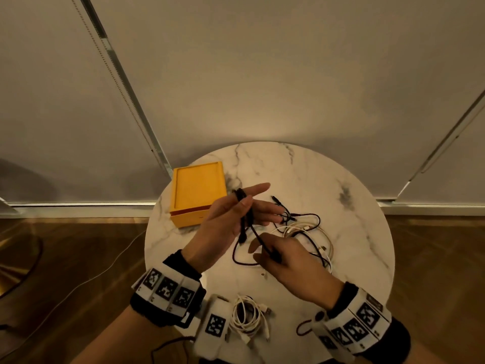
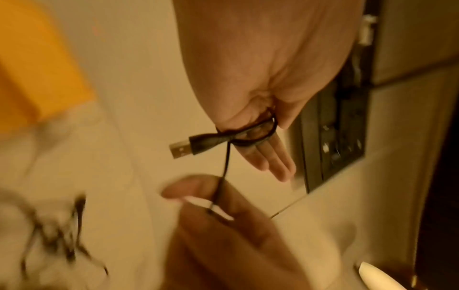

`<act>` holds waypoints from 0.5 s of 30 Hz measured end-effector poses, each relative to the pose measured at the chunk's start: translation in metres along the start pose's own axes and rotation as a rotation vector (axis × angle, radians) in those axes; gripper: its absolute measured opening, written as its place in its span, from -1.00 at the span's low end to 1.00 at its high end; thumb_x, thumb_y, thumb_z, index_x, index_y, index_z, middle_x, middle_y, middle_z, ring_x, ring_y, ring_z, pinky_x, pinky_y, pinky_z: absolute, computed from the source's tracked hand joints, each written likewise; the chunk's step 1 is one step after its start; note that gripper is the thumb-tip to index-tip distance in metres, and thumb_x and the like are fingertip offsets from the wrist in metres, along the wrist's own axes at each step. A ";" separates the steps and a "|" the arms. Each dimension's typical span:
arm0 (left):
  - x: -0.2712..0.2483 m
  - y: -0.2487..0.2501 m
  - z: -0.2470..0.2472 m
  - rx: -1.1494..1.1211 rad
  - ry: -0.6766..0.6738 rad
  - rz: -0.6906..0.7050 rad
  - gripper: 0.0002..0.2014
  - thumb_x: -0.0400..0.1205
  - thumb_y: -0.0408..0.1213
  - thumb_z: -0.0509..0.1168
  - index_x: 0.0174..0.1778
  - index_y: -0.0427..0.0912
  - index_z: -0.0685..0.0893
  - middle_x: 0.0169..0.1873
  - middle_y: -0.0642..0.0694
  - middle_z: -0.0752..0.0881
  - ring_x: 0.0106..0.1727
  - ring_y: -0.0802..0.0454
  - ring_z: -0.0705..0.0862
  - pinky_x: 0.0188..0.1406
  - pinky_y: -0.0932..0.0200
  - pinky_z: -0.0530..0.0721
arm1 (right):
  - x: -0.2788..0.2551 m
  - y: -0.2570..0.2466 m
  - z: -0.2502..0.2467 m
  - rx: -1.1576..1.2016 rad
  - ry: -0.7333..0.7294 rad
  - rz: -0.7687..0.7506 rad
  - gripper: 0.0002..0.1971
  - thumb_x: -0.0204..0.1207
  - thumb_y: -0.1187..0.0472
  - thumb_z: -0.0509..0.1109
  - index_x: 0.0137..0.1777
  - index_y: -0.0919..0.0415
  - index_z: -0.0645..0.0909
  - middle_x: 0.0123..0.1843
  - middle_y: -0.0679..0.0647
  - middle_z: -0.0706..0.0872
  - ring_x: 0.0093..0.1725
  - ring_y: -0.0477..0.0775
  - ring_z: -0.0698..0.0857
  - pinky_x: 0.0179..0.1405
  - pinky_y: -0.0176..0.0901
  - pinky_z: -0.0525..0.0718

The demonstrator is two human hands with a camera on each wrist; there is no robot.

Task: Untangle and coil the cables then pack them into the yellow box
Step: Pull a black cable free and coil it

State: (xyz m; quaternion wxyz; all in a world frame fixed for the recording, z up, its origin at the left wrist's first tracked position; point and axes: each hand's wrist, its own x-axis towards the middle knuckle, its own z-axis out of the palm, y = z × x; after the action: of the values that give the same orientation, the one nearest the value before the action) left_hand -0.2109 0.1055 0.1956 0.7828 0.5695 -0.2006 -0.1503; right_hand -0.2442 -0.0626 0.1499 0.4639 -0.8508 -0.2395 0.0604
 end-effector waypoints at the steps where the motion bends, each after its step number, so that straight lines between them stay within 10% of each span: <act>1: -0.001 -0.002 0.001 0.136 -0.002 0.025 -0.62 0.75 -0.31 0.00 0.48 -0.28 0.44 0.08 -0.24 0.79 0.11 -0.18 0.78 0.19 0.01 0.68 | 0.000 -0.002 -0.001 -0.011 -0.011 0.002 -0.92 0.61 0.23 0.33 -0.05 0.02 0.61 -0.48 -0.09 0.44 -0.45 -0.09 0.46 -0.42 -0.30 0.34; 8: -0.002 -0.010 0.009 0.470 0.031 0.101 -0.61 0.77 -0.33 0.06 0.51 -0.37 0.40 0.19 -0.10 0.77 0.21 0.01 0.75 0.34 -0.01 0.63 | 0.001 -0.005 -0.011 0.097 -0.099 0.102 -0.96 0.60 0.22 0.37 -0.04 0.11 0.66 -0.53 -0.03 0.49 -0.56 -0.12 0.43 -0.46 -0.29 0.41; 12: 0.000 -0.010 0.008 0.861 0.062 0.287 -0.65 0.77 -0.35 0.09 0.43 -0.41 0.51 0.23 0.26 0.67 0.29 0.40 0.61 0.26 0.43 0.50 | 0.006 0.007 -0.016 0.493 -0.111 0.303 -0.84 0.64 0.27 0.33 -0.02 0.36 0.69 -0.56 0.16 0.59 -0.61 0.12 0.52 -0.54 -0.18 0.54; 15: 0.004 -0.006 -0.005 1.078 0.100 0.307 -0.72 0.75 -0.37 0.09 0.28 -0.35 0.62 0.03 0.22 0.73 0.04 0.28 0.71 0.07 0.33 0.63 | 0.004 0.015 -0.018 0.449 0.011 0.287 -0.83 0.65 0.21 0.32 -0.07 0.26 0.71 -0.60 0.13 0.50 -0.64 0.08 0.41 -0.61 -0.18 0.39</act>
State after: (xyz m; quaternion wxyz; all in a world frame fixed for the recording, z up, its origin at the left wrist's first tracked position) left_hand -0.2045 0.1058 0.1887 0.4024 0.8597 -0.2923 0.1164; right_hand -0.2294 -0.0812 0.1485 0.6291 -0.7520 -0.0947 0.1726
